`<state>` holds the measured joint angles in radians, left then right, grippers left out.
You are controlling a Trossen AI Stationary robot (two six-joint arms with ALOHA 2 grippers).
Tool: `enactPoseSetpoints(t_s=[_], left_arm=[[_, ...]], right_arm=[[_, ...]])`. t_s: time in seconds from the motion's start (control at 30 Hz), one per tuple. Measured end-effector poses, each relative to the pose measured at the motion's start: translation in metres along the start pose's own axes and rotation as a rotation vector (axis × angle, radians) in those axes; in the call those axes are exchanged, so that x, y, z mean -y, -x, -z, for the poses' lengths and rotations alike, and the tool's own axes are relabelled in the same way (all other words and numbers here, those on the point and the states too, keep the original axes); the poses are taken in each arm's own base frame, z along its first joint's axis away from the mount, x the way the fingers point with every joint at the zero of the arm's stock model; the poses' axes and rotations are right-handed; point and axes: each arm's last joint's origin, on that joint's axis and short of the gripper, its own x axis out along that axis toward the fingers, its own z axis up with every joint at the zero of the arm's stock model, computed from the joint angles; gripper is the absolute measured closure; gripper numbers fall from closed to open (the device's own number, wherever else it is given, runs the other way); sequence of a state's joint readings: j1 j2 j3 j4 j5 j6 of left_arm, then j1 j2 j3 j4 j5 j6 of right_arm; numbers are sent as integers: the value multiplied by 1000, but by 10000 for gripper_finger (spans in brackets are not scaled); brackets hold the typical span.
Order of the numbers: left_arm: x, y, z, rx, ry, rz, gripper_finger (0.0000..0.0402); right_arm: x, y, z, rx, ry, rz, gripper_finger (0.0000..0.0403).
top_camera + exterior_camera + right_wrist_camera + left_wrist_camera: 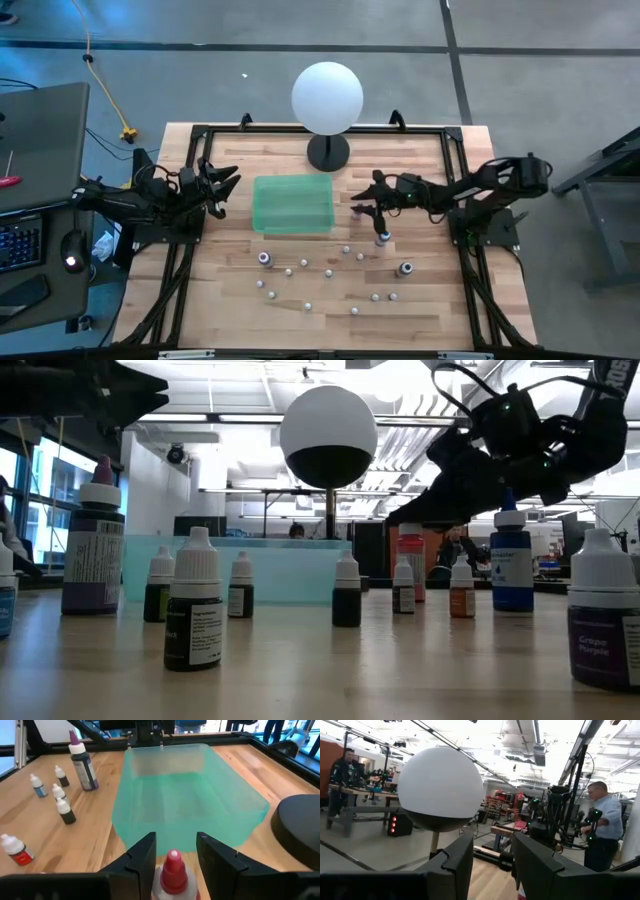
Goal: Pick & Place food coloring
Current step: Put the big red food coloring bottle into the green bin
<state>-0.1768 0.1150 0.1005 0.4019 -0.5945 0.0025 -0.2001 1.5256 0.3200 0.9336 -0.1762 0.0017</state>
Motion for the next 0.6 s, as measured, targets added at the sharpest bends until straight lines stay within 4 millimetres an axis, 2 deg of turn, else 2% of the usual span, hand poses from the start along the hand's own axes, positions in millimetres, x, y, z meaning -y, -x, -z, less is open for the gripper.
enactPoseSetpoints(t_s=[0.17,0.37,0.5,0.6], left_arm=[[0,0,0,0,0,-1,266],[0,0,0,0,0,-3,266],[0,0,0,1,1,-3,266],[0,0,0,1,1,-3,266]], right_arm=[[0,-2,1,12,9,0,294],[1,-2,0,20,6,2,369],[1,-1,-5,77,14,31,370],[5,1,-22,211,22,157,365]])
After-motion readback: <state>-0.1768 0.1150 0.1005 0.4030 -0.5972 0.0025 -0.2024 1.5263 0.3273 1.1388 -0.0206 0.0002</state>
